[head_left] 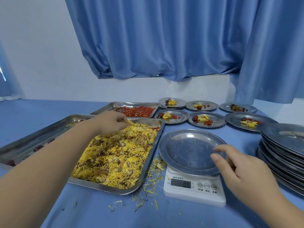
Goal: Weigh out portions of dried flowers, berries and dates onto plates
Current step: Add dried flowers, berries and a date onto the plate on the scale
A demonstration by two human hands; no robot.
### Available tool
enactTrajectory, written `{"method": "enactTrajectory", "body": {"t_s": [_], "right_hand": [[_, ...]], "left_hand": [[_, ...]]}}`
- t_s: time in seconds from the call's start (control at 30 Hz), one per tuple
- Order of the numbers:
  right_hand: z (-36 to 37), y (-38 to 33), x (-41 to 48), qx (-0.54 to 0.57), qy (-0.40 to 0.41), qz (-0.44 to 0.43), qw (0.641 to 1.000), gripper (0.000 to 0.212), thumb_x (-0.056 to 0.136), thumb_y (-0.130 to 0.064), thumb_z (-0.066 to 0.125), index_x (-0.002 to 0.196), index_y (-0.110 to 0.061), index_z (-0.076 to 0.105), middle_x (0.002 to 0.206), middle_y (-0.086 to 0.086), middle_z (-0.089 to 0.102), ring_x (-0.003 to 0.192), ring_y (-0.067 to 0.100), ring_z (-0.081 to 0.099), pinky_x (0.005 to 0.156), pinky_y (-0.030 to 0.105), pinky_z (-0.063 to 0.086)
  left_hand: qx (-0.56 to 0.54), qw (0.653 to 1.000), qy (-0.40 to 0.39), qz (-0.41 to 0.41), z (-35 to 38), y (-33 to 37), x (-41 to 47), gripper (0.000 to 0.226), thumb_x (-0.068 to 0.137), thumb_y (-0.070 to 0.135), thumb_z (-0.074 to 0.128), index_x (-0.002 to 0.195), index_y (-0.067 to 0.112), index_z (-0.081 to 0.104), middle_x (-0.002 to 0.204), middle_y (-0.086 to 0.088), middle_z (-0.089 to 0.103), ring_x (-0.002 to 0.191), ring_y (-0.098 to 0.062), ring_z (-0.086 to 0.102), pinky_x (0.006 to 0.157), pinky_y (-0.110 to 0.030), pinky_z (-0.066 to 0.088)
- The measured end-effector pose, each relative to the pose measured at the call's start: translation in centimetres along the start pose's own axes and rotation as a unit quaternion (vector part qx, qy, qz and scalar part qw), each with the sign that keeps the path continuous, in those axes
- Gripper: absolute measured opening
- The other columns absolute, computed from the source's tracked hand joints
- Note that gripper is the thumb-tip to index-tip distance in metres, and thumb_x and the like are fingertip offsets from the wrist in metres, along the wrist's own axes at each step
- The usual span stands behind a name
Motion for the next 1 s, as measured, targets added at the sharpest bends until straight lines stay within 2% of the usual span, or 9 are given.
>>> {"method": "enactTrajectory", "body": {"t_s": [0.13, 0.3, 0.37, 0.47, 0.57, 0.63, 0.77, 0.93, 1.0], "right_hand": [[0.0, -0.1, 0.0, 0.002, -0.001, -0.009, 1.0, 0.042, 0.084, -0.055, 0.038, 0.094, -0.025, 0.066, 0.041, -0.014, 0.042, 0.041, -0.002, 0.043, 0.041, 0.023, 0.031], [-0.8, 0.0, 0.0, -0.005, 0.044, -0.024, 0.999, 0.031, 0.085, -0.048, 0.042, 0.081, -0.026, 0.063, 0.044, -0.014, 0.042, 0.044, -0.003, 0.043, 0.04, 0.022, 0.033], [-0.9, 0.1, 0.0, -0.01, 0.056, -0.028, 0.998, 0.027, 0.085, -0.045, 0.044, 0.075, -0.026, 0.06, 0.045, -0.014, 0.043, 0.045, -0.002, 0.043, 0.041, 0.021, 0.033], [-0.8, 0.1, 0.0, -0.024, 0.069, -0.039, 0.997, 0.023, 0.086, -0.04, 0.047, 0.072, -0.026, 0.058, 0.046, -0.013, 0.045, 0.044, 0.0, 0.043, 0.041, 0.02, 0.034], [-0.8, 0.2, 0.0, -0.033, 0.078, -0.048, 0.995, 0.024, 0.092, -0.032, 0.051, 0.07, -0.026, 0.058, 0.048, -0.011, 0.049, 0.045, 0.005, 0.046, 0.041, 0.024, 0.04], [-0.7, 0.2, 0.0, -0.035, 0.077, -0.052, 0.995, 0.019, 0.086, -0.032, 0.052, 0.069, -0.026, 0.058, 0.05, -0.011, 0.05, 0.046, 0.007, 0.048, 0.041, 0.026, 0.042], [-0.7, 0.4, 0.0, -0.038, 0.079, -0.053, 0.995, 0.023, 0.086, -0.032, 0.05, 0.066, -0.024, 0.057, 0.051, -0.009, 0.049, 0.047, 0.009, 0.048, 0.041, 0.027, 0.041], [-0.6, 0.7, 0.1, -0.039, 0.085, -0.049, 0.994, 0.032, 0.088, -0.035, 0.046, 0.06, -0.021, 0.052, 0.048, -0.005, 0.044, 0.046, 0.013, 0.045, 0.04, 0.028, 0.04], [-0.6, 0.8, 0.1, -0.035, 0.088, -0.051, 0.994, 0.037, 0.089, -0.038, 0.041, 0.058, -0.019, 0.049, 0.047, -0.004, 0.041, 0.045, 0.013, 0.043, 0.04, 0.028, 0.037]], "left_hand": [[0.033, 0.999, 0.012, 0.001, 1.2, 0.6, 0.9, 0.017, 0.09, 0.041, 0.064, 0.085, 0.025, 0.057, 0.078, 0.005, 0.057, 0.066, -0.01, 0.05, 0.057, -0.026, 0.036], [0.044, 0.999, 0.013, 0.011, 2.8, 1.1, 2.1, 0.019, 0.084, 0.033, 0.073, 0.085, 0.027, 0.055, 0.078, 0.006, 0.056, 0.066, -0.007, 0.048, 0.056, -0.024, 0.033], [0.048, 0.999, -0.006, 0.014, 3.5, 1.3, 2.6, 0.017, 0.084, 0.031, 0.073, 0.093, 0.027, 0.059, 0.09, 0.006, 0.061, 0.077, -0.005, 0.054, 0.065, -0.023, 0.04], [0.074, 0.995, -0.065, 0.006, 4.7, 1.3, 3.1, 0.028, 0.088, 0.027, 0.069, 0.116, 0.028, 0.063, 0.114, 0.007, 0.063, 0.103, -0.011, 0.058, 0.091, -0.03, 0.046], [0.084, 0.992, -0.095, -0.005, 5.2, 1.4, 3.4, 0.031, 0.087, 0.022, 0.07, 0.117, 0.029, 0.065, 0.118, 0.006, 0.062, 0.108, -0.014, 0.057, 0.099, -0.034, 0.046], [0.095, 0.991, -0.093, -0.006, 4.9, 1.5, 3.6, 0.032, 0.085, 0.02, 0.072, 0.115, 0.029, 0.066, 0.108, 0.008, 0.064, 0.099, -0.011, 0.059, 0.09, -0.03, 0.048], [0.068, 0.997, -0.037, 0.004, 2.5, 2.0, 3.9, 0.026, 0.084, 0.022, 0.072, 0.107, 0.03, 0.064, 0.087, 0.014, 0.058, 0.079, 0.0, 0.054, 0.061, -0.018, 0.037], [-0.039, 0.999, 0.0, -0.01, 0.0, 1.9, 3.1, 0.012, 0.084, 0.028, 0.074, 0.093, 0.031, 0.067, 0.089, 0.0, 0.064, 0.078, -0.012, 0.058, 0.064, -0.025, 0.043], [-0.098, 0.995, 0.007, -0.01, -0.5, 2.2, 2.6, 0.005, 0.086, 0.026, 0.072, 0.09, 0.027, 0.069, 0.078, 0.003, 0.068, 0.066, -0.008, 0.059, 0.058, -0.023, 0.044]]}}
Point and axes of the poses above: each hand's wrist, its own x-axis towards the middle knuckle, its own z-axis out of the palm, y = z × x, the point moved 9 cm from there along x, towards the middle knuckle
